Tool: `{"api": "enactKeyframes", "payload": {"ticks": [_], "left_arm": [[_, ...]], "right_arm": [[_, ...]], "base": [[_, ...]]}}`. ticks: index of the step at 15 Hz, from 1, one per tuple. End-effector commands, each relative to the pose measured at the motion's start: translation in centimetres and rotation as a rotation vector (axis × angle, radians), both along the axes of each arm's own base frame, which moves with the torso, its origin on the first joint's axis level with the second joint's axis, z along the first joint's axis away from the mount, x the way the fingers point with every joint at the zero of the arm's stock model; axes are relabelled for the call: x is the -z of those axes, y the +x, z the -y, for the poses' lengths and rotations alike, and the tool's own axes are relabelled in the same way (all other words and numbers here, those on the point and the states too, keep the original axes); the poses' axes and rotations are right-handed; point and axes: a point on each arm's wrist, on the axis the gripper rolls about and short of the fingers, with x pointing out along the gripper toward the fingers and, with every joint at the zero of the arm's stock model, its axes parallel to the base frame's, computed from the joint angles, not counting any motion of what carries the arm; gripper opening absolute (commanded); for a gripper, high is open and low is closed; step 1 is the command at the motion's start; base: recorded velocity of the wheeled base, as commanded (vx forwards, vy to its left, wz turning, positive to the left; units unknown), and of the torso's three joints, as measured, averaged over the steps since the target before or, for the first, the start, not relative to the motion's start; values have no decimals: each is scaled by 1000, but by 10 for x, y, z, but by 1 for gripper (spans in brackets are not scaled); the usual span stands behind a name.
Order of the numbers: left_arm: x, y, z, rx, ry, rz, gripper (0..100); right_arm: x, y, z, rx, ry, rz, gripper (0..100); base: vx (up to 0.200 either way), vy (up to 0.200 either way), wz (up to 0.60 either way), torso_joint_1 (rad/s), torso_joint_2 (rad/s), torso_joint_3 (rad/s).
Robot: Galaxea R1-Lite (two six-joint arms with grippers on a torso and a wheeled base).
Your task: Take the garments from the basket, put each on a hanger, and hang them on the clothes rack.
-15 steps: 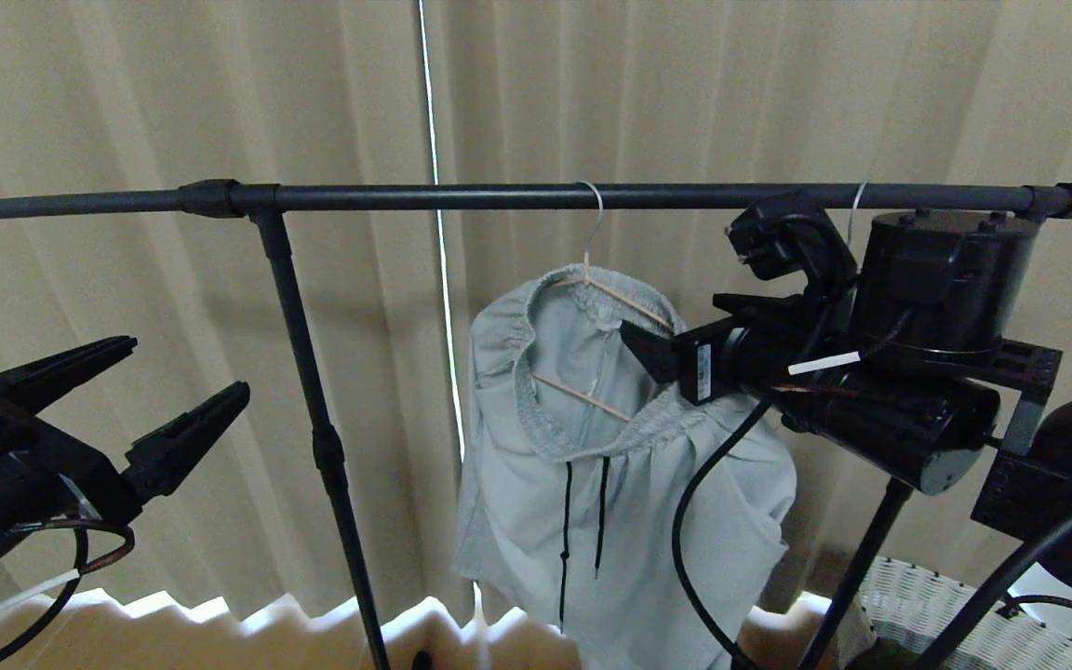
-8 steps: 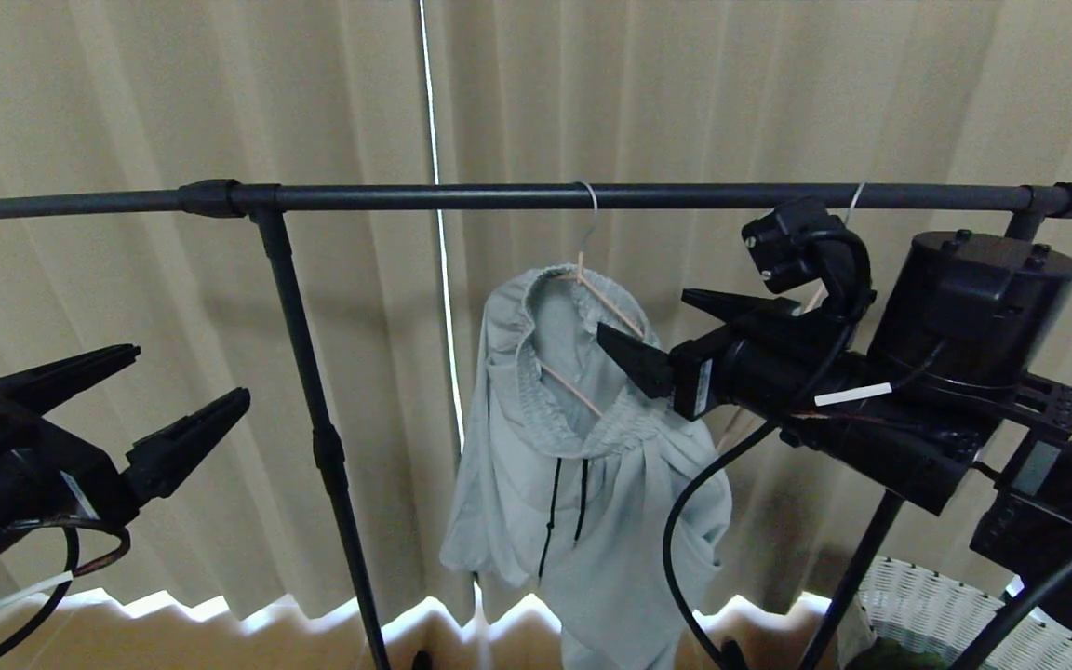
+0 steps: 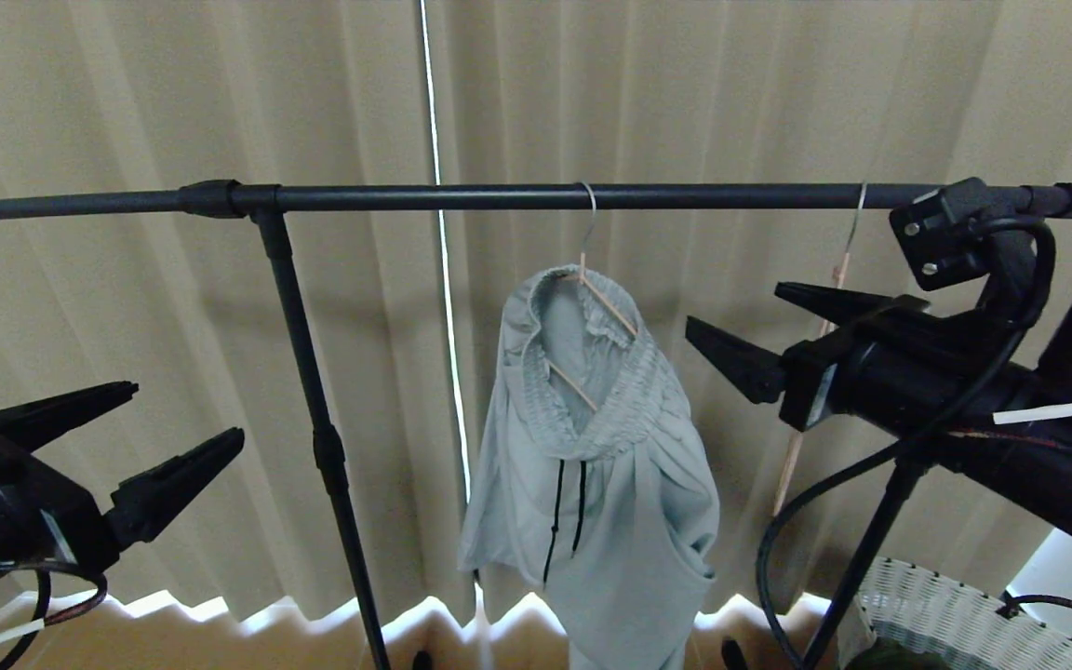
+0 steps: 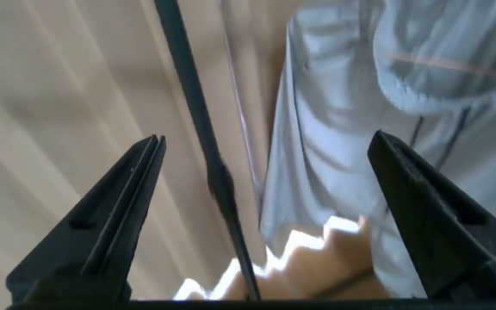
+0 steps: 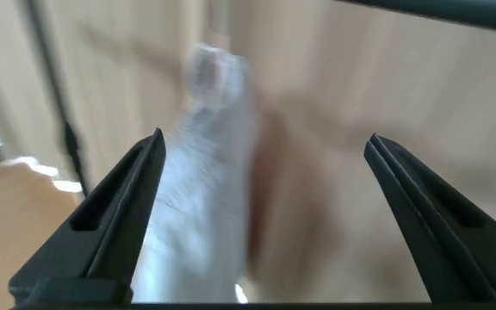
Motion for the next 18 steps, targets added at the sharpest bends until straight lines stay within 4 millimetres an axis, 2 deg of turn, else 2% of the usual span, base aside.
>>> {"api": "enactKeyframes", "payload": {"ticks": [1,4,7,9,10,13,16,18], "left_arm": [[-2,-11,0,10,-10,22,100],[21,-17,-7,-57,-69,-78,100],[21,-15,-14,-112,-68,-81,100],[29,-21,-14,-111,-46,-92,100],[36,-27,-14,-104,7,-87,100],[35,-30,-16,-113,66,-56,100],[38,-31,-16,-113,66,-65,100],[36,-30,-16,-115,70,-57,100]], "right_arm": [[-15,-15,25,62,-1,8,100],[-33,-42,51,156,-13,7,100],[-26,-53,76,258,-65,-82,100],[-27,-67,84,269,-73,-100,100],[-22,-83,91,269,-80,-112,100],[-1,-86,95,290,-112,-167,100],[8,-84,103,347,-109,-170,100],[23,-85,103,345,-151,-145,100]], "base": [[0,0,0,0,0,0],[0,0,0,0,0,0],[0,0,0,0,0,0],[0,0,0,0,0,0],[0,0,0,0,0,0],[0,0,0,0,0,0],[-200,0,0,19,4,2],[-200,0,0,10,7,0]]}}
